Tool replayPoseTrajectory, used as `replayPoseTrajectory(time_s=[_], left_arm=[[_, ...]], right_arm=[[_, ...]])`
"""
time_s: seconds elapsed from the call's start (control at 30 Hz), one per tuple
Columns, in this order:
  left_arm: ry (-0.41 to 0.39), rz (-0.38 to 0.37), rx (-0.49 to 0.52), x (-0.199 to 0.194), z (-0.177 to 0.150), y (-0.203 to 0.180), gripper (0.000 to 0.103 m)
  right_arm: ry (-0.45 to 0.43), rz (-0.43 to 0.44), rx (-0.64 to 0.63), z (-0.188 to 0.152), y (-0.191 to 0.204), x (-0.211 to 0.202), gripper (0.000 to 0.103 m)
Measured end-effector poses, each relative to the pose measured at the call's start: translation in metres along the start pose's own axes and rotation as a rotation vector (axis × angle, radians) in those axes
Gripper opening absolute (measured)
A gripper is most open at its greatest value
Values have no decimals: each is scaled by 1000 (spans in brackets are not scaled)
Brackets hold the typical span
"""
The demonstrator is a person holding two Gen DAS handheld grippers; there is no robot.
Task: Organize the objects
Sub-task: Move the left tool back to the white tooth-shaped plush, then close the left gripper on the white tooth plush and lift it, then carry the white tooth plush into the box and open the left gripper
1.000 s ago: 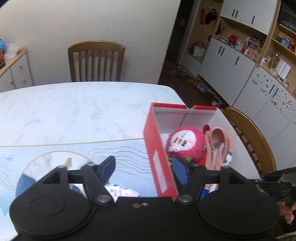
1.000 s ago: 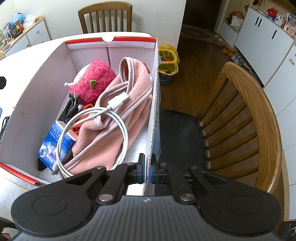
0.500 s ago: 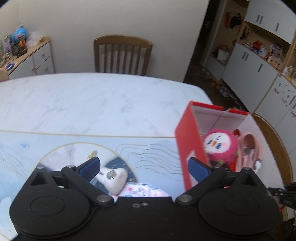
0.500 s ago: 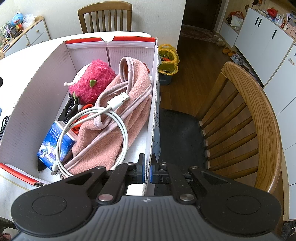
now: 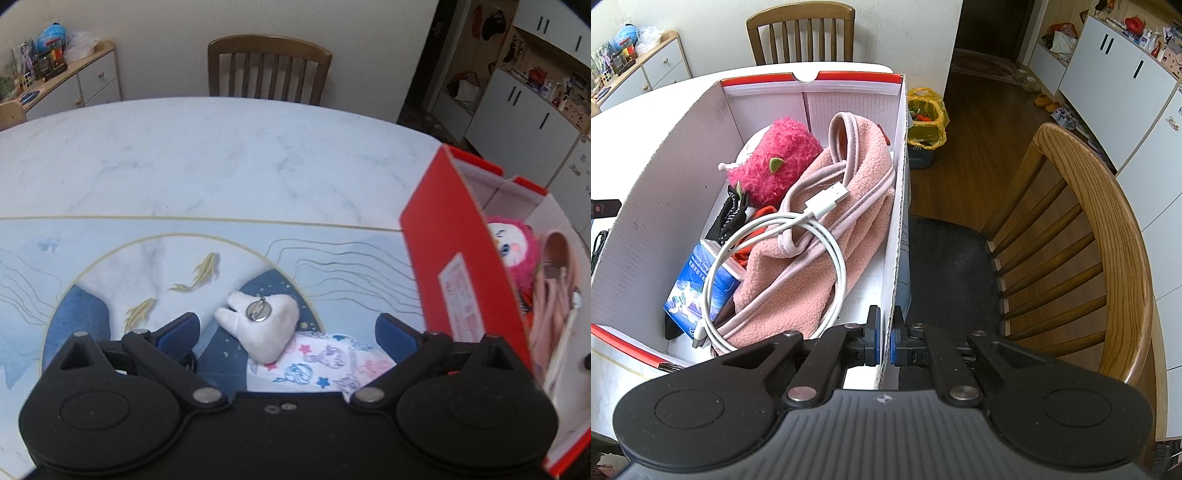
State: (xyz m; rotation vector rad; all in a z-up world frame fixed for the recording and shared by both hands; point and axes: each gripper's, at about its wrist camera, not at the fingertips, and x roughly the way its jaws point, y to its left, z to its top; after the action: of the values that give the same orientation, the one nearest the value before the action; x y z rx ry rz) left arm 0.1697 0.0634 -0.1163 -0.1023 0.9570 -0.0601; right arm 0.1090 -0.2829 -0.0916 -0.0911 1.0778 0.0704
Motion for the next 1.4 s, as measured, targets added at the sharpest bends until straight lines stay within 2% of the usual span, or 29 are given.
replayPoseTrajectory(time_s=[0.2, 0.5, 0.8, 0.9, 1.1, 1.4], left_arm=[[17, 36, -23, 19, 2, 8, 101], [32, 64, 21, 34, 4, 9, 96], [56, 80, 40, 45, 5, 8, 71], [51, 78, 44, 45, 5, 8, 59], [40, 69, 52, 40, 7, 6, 56], [22, 52, 67, 9, 11, 0, 56]], right_arm=[[2, -2, -1, -2, -2, -1, 4], [10, -5, -2, -4, -2, 0, 4], [14, -7, -3, -3, -2, 0, 4], [14, -8, -4, -3, -1, 0, 4], [14, -7, -3, -3, -1, 0, 4], [14, -6, -3, -2, -1, 0, 4]])
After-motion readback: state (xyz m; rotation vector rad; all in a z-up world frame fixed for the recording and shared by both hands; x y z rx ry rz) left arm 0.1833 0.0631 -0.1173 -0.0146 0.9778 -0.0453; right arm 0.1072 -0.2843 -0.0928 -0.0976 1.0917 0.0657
